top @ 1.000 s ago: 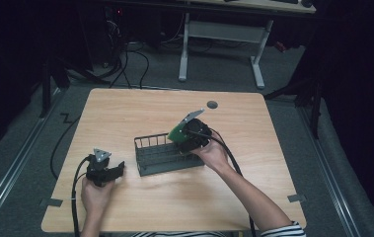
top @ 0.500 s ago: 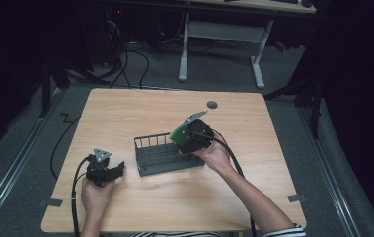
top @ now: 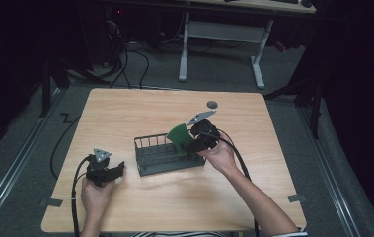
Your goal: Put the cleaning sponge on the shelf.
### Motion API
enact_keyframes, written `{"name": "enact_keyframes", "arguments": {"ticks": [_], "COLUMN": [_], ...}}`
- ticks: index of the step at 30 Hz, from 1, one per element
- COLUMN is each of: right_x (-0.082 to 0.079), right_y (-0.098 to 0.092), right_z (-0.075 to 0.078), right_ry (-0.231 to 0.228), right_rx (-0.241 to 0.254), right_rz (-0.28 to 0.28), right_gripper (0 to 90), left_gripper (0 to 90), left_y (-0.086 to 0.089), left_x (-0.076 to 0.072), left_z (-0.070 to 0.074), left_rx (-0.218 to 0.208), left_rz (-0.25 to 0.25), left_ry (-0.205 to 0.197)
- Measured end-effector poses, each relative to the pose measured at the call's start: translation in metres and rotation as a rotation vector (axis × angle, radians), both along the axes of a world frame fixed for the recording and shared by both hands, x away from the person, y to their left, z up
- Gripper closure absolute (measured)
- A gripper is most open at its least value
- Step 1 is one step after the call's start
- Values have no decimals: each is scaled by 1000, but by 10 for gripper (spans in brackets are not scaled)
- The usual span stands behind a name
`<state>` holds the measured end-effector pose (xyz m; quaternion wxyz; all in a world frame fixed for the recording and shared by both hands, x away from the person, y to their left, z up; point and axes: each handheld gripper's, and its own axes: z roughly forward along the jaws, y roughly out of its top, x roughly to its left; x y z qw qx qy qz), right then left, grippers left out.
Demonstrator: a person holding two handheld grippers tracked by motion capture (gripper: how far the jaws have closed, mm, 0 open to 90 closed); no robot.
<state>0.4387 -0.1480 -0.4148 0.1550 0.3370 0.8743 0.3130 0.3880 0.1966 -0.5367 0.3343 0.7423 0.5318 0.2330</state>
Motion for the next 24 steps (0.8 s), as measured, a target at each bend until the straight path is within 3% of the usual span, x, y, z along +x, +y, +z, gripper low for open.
{"name": "enact_keyframes", "arguments": {"ticks": [8, 13, 18, 24], "right_x": [-7, -14, -20, -27], "right_y": [-21, -47, -74, -95], "right_z": [9, 10, 11, 13], "right_ry": [-37, -59, -64, -82], "right_rx": [43, 67, 127, 162], "right_rz": [-35, -92, -143, -184], "right_gripper": [251, 283, 298, 315], "left_gripper": [313, 313, 313, 313], "left_y": [0, 0, 0, 0], "left_x": [0, 0, 0, 0], "left_z": [0, 0, 0, 0], "left_rx": [0, 0, 0, 1], "left_rz": [0, 0, 0, -1], "left_ry": [0, 0, 0, 1]}}
